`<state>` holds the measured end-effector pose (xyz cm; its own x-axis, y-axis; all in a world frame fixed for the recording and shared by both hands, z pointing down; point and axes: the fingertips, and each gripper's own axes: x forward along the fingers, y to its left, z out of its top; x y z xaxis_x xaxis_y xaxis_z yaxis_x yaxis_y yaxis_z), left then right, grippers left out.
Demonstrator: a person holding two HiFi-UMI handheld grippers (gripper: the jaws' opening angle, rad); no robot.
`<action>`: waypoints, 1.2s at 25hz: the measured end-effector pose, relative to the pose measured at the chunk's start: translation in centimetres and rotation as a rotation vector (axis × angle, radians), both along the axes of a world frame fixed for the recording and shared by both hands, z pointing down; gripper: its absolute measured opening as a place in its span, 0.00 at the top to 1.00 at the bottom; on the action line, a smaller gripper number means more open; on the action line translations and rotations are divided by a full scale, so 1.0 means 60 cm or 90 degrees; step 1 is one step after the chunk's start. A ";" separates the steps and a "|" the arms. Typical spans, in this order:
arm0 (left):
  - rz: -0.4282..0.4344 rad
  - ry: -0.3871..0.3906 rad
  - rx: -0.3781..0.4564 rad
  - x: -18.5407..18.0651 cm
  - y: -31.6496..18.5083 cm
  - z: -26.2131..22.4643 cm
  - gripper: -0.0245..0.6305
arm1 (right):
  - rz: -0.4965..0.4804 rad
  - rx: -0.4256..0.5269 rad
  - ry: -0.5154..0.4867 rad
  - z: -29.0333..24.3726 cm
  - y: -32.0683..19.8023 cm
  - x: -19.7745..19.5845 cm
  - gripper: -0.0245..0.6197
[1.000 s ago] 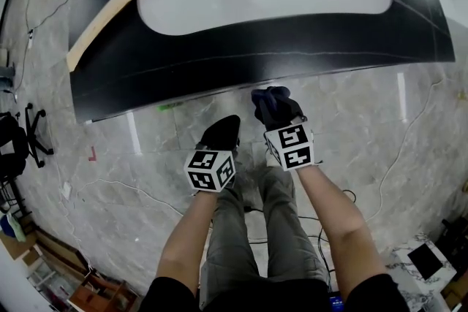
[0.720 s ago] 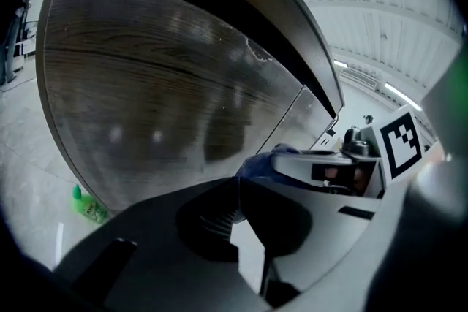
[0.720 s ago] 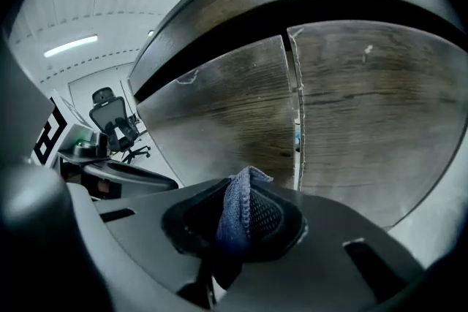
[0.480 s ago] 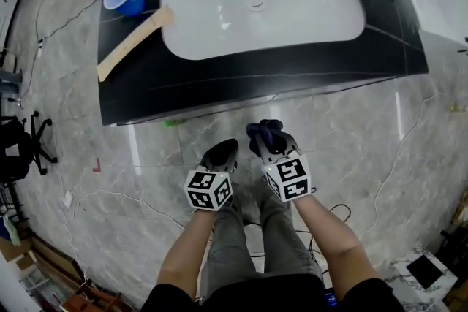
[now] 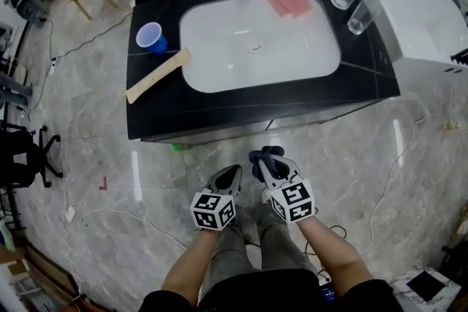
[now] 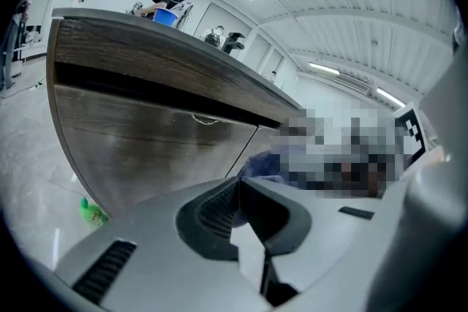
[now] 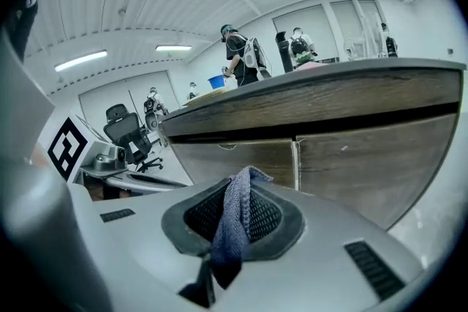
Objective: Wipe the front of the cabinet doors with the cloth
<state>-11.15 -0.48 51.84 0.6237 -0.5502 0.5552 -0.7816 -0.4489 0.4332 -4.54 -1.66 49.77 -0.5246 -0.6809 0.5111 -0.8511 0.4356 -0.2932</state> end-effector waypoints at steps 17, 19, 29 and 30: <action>0.023 0.004 0.053 0.028 0.041 -0.170 0.94 | 0.027 0.020 -0.026 -0.151 0.066 0.074 0.88; 0.014 0.002 0.066 0.030 0.045 -0.185 0.94 | 0.020 0.019 -0.028 -0.153 0.070 0.077 0.88; -0.036 0.017 0.084 0.005 0.077 -0.208 0.94 | -0.022 0.026 -0.027 -0.163 0.081 0.045 0.88; -0.036 0.018 0.083 0.003 0.082 -0.208 0.94 | -0.025 0.027 -0.027 -0.165 0.084 0.039 0.88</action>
<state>-10.98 4.42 39.37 0.6039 -0.6512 0.4596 -0.7957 -0.4588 0.3955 -2.18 3.40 39.88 -0.5721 -0.6793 0.4596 -0.8201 0.4814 -0.3094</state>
